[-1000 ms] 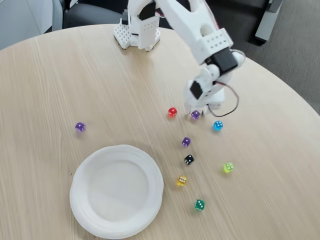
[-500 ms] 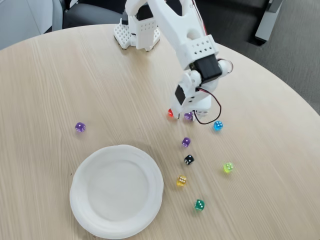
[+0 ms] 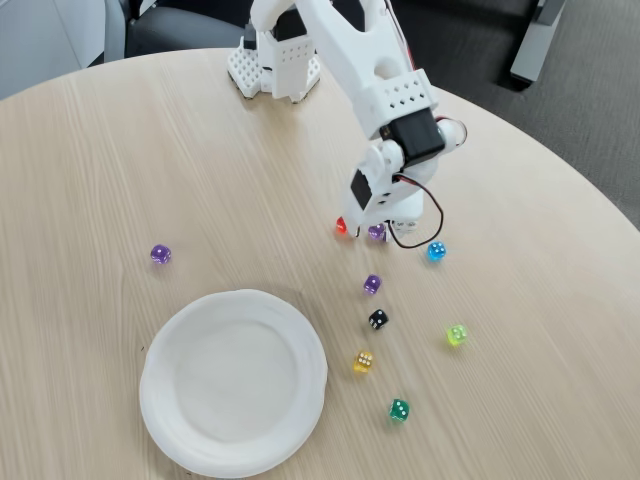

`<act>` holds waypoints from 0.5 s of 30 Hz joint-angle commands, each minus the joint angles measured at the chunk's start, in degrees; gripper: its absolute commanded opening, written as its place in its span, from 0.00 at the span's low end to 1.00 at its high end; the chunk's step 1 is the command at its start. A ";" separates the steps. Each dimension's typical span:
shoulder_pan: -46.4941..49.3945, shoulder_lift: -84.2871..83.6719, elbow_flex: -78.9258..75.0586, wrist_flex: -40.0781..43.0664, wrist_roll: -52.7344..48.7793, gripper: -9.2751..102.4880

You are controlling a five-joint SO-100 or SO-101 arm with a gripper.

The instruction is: Pick a purple dice and put it in the plate.

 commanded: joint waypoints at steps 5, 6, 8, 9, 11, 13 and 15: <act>-0.62 2.81 -0.79 -0.18 -0.09 0.22; -0.97 2.81 -0.79 -0.18 0.00 0.22; -2.29 2.81 -0.79 -0.18 0.18 0.22; -3.08 2.81 -0.79 -0.18 0.53 0.22; -4.57 2.81 -0.79 -0.18 1.32 0.22; -5.80 2.81 -0.79 -0.18 1.67 0.22; -6.24 2.81 -0.79 -0.18 1.76 0.22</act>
